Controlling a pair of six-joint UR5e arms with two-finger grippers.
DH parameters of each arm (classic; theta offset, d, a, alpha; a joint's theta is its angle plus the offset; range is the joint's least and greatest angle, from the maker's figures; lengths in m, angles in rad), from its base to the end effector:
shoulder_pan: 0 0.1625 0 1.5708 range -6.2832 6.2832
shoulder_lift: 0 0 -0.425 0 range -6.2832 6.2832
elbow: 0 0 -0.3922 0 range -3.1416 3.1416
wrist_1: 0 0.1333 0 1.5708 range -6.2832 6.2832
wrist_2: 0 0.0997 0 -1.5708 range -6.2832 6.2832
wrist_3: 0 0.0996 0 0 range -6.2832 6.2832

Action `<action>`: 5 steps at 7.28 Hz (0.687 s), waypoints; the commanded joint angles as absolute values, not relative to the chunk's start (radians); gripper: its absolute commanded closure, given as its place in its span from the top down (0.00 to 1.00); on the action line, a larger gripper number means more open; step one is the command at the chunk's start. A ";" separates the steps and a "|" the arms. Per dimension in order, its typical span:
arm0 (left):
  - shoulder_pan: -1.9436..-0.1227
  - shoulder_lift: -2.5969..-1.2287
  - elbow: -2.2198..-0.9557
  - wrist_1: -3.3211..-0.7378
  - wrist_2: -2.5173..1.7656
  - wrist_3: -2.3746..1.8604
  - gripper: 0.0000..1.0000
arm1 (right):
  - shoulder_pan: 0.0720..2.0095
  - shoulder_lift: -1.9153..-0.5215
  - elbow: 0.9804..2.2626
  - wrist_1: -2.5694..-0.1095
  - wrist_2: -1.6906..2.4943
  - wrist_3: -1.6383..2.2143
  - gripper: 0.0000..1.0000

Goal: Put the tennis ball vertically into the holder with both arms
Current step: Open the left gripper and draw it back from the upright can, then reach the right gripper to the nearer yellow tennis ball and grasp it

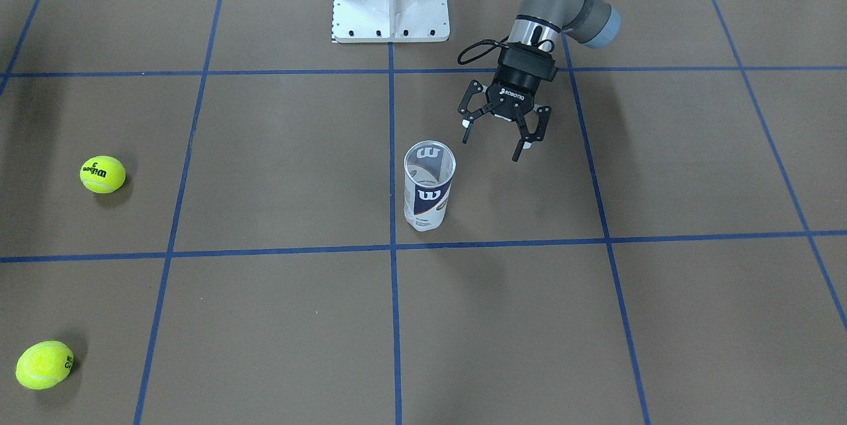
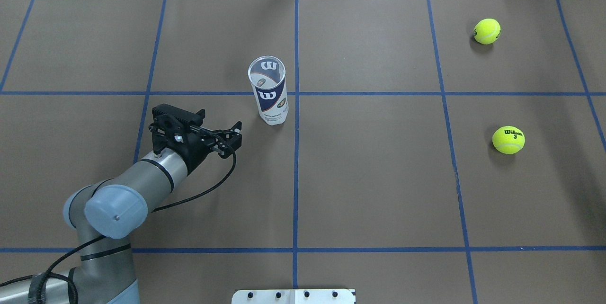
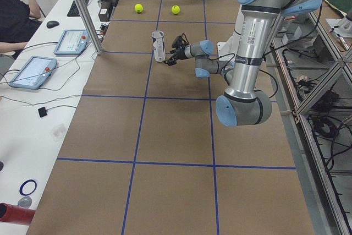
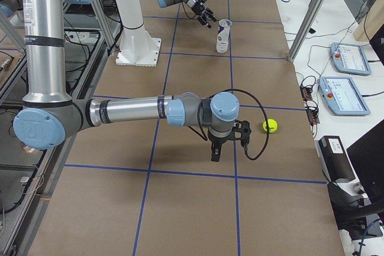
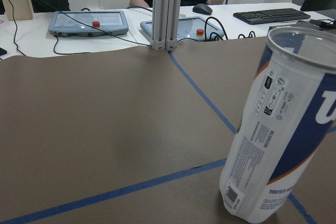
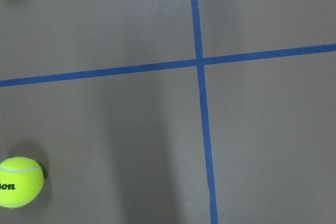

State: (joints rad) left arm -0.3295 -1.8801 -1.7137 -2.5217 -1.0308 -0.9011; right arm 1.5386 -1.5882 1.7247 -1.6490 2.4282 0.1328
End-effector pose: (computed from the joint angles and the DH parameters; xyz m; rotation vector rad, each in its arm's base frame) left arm 0.4920 -0.3632 0.3119 1.0402 0.9782 -0.0983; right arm 0.0424 -0.4861 0.5933 -0.0161 -0.8589 0.0693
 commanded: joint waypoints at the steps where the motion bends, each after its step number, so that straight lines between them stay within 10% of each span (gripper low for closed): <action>1: -0.319 -1.913 -1.686 -2.520 -1.019 -0.904 0.98 | 1.478 -1.550 1.736 -1.647 2.428 0.243 0.99; 5: -0.318 -1.914 -1.684 -2.520 -1.019 -0.902 0.98 | 1.232 -1.546 1.778 -1.402 2.396 0.611 0.99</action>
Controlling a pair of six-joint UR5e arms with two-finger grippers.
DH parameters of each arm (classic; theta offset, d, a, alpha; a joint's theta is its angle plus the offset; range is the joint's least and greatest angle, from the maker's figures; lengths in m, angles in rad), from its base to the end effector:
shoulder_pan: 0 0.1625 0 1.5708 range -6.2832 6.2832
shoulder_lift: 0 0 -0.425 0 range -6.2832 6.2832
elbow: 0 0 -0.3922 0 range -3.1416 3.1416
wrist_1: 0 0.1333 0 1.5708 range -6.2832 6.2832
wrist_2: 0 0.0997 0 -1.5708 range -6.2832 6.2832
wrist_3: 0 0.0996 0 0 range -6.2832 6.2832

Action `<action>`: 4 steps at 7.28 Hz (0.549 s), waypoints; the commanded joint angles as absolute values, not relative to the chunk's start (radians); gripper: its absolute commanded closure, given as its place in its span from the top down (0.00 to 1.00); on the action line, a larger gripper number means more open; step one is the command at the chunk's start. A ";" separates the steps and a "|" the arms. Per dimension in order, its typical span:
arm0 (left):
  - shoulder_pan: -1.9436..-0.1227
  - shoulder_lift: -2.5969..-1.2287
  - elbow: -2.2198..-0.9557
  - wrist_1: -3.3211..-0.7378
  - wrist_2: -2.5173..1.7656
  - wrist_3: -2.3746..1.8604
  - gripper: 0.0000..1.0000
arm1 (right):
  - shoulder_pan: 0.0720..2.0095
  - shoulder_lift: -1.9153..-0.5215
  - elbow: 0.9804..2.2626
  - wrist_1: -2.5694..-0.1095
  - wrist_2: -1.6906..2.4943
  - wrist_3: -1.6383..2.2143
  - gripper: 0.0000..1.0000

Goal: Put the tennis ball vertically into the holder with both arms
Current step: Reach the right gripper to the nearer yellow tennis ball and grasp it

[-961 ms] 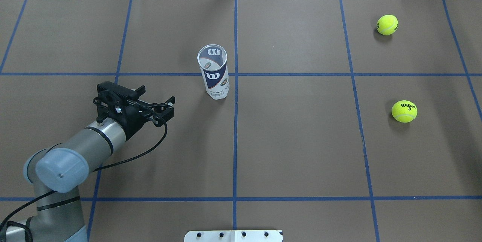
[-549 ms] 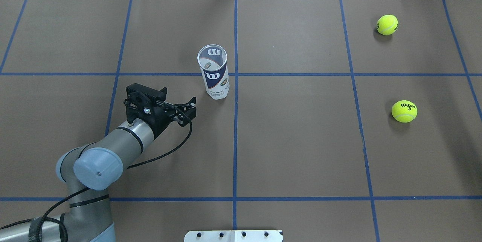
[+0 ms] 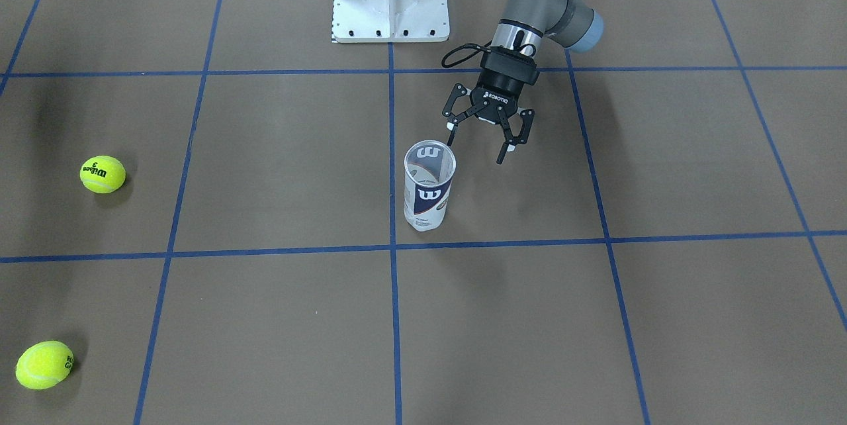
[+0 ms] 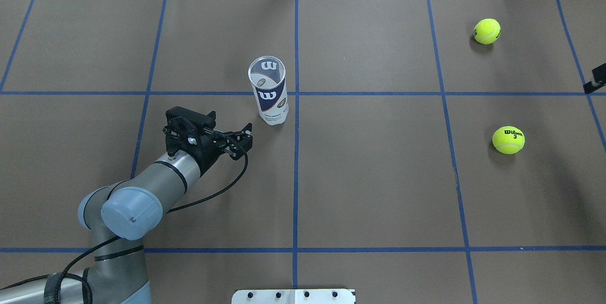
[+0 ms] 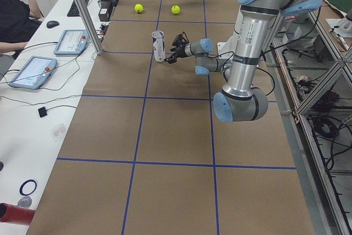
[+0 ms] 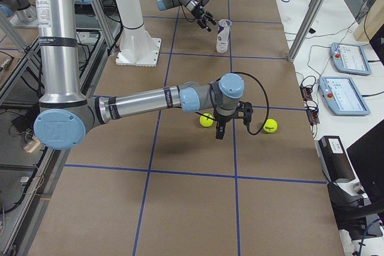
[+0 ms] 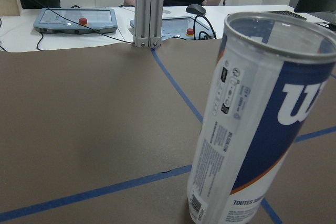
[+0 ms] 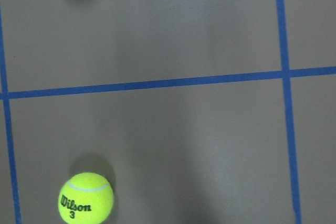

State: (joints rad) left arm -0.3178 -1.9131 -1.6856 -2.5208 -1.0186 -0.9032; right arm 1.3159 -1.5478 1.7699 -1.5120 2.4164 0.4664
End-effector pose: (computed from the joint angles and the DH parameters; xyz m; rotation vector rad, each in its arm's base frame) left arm 0.5068 -0.3620 0.3052 1.0424 0.9824 -0.1004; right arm -0.0708 -0.5049 0.5368 -0.0494 -0.8787 0.0789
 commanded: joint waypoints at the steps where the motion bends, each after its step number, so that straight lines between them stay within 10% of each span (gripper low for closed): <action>1: -0.318 -1.916 -1.681 -2.520 -1.019 -0.902 0.98 | 1.176 -1.545 1.778 -1.344 2.387 0.711 0.99; 4: -0.319 -1.913 -1.675 -2.520 -1.019 -0.894 0.98 | 1.062 -1.513 1.743 -1.305 2.296 0.736 0.99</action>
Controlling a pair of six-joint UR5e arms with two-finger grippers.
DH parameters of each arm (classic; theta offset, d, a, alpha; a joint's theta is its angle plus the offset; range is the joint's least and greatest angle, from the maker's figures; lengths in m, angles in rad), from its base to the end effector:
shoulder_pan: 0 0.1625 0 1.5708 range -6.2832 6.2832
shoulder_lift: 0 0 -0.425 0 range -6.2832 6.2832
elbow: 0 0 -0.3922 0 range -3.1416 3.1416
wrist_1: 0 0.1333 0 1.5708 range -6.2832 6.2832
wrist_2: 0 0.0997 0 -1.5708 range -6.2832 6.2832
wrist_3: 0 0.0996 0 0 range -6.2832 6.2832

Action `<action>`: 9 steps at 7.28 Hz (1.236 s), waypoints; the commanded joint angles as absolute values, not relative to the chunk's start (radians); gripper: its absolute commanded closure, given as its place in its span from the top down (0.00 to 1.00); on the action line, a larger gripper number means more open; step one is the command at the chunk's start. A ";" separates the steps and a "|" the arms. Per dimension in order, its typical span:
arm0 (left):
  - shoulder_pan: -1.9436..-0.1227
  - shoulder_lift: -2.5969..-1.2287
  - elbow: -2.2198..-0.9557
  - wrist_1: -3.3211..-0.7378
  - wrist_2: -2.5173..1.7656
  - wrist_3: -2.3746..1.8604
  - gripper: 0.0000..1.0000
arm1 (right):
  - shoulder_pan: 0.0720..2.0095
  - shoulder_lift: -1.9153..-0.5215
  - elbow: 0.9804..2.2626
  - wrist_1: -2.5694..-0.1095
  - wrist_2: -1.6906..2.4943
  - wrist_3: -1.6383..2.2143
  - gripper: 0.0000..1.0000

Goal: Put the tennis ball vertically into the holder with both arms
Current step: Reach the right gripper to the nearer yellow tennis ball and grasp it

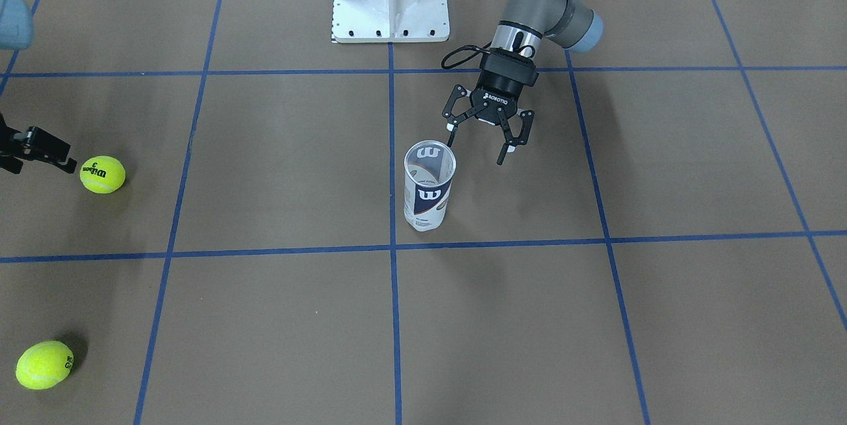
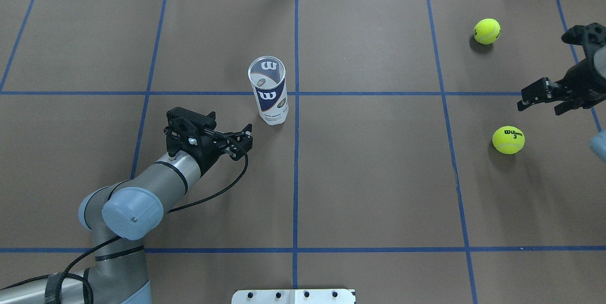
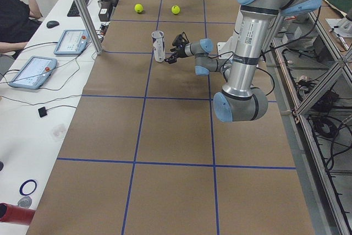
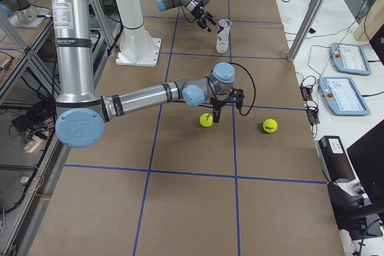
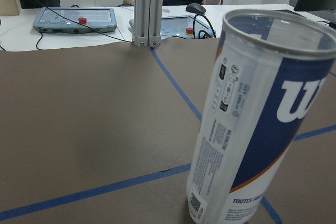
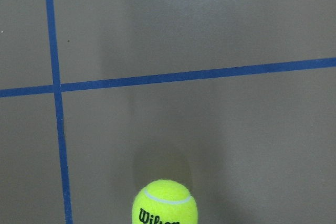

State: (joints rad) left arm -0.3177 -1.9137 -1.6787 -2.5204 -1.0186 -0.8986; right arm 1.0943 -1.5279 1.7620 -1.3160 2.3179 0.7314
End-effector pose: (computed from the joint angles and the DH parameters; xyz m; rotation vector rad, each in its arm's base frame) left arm 0.5086 -0.3626 0.3080 1.0424 0.9740 -0.0942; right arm -0.1811 -0.4940 0.5138 -0.0322 -0.8657 0.0562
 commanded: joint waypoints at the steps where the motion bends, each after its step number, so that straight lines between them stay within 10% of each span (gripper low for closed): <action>1: -0.319 -1.911 -1.674 -2.520 -1.019 -0.893 0.98 | 1.058 -1.514 1.730 -1.307 2.292 0.730 0.99; 9: -0.319 -1.901 -1.671 -2.522 -1.017 -0.887 0.98 | 0.956 -1.511 1.667 -1.308 2.276 0.732 0.99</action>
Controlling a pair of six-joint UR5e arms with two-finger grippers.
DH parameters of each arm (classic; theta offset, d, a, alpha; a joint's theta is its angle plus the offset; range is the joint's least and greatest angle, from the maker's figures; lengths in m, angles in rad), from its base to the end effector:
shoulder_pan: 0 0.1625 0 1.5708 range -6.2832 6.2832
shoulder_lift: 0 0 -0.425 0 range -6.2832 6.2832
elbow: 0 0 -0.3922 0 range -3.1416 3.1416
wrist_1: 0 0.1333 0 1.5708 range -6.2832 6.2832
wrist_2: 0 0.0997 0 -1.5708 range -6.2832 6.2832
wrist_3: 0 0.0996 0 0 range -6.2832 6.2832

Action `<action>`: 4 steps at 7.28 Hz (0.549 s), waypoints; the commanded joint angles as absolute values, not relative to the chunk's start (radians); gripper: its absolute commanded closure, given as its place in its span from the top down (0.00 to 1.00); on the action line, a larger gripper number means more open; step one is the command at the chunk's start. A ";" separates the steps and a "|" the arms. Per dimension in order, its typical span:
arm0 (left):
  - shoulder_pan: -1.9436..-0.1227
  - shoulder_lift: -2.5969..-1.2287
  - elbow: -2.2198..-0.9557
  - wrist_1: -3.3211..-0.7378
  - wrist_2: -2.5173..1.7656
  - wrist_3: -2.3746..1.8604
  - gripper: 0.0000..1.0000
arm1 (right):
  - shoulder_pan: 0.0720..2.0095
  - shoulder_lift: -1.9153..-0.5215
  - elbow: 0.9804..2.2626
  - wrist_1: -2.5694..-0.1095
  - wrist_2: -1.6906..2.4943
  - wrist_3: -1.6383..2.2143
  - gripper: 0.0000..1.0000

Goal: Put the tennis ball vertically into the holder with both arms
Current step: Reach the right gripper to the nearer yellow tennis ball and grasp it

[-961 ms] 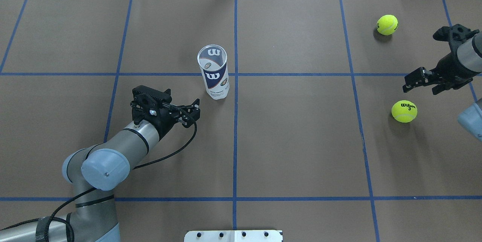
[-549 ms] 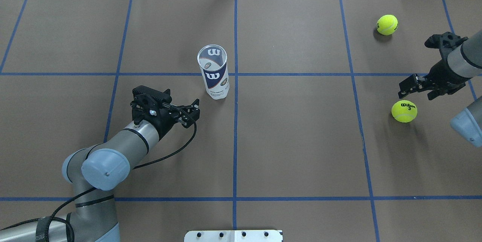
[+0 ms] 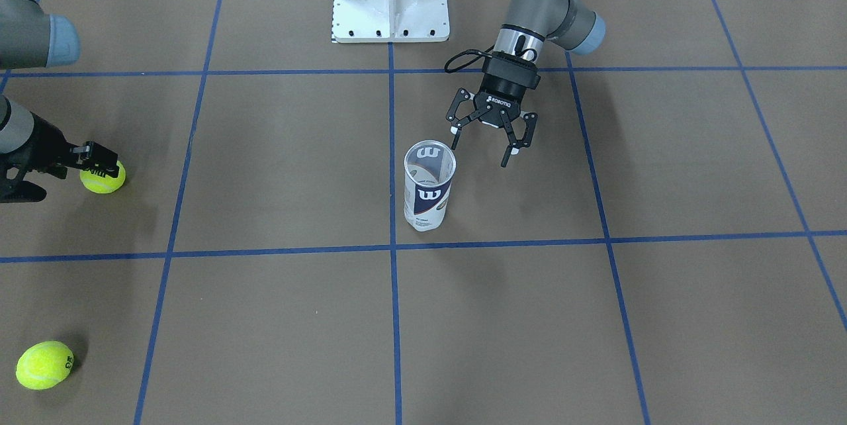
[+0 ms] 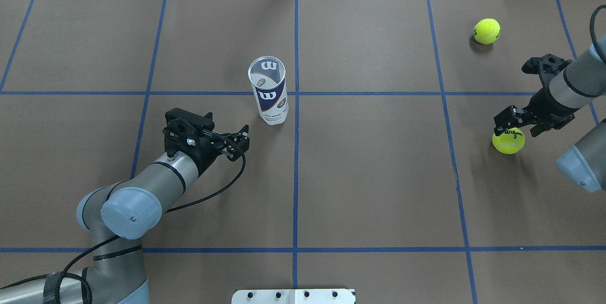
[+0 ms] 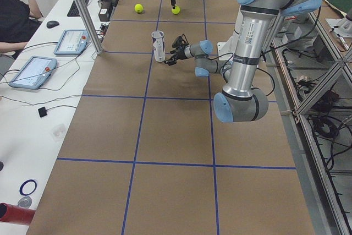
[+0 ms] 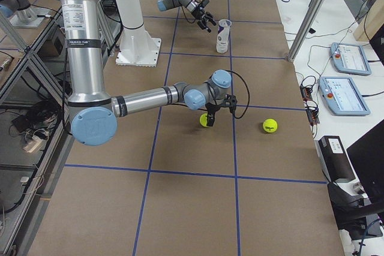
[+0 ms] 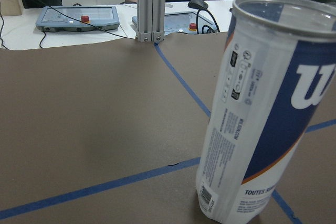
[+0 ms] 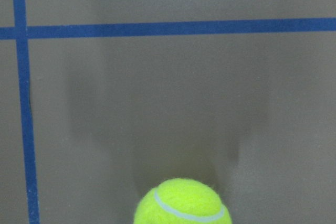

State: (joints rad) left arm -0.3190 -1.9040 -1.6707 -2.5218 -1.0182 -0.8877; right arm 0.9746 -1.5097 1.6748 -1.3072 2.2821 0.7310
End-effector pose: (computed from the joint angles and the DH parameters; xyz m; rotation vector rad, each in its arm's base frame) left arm 0.5085 -0.3634 0.3173 1.0431 0.9526 -0.0808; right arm -0.2438 -0.4809 0.5494 -0.1079 -0.8035 -0.0251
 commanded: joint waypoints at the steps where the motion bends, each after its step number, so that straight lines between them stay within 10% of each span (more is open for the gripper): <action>1: -0.319 -1.901 -1.671 -2.522 -1.017 -0.887 0.98 | 0.942 -1.511 1.664 -1.308 2.266 0.730 0.99; 2: -0.319 -1.901 -1.669 -2.522 -1.017 -0.887 0.98 | 0.942 -1.511 1.658 -1.308 2.266 0.730 0.99; 3: -0.319 -1.901 -1.664 -2.522 -1.017 -0.887 0.98 | 0.942 -1.514 1.658 -1.305 2.257 0.733 0.78; 4: -0.318 -1.904 -1.661 -2.522 -1.017 -0.887 0.98 | 0.943 -1.514 1.664 -1.304 2.253 0.729 0.33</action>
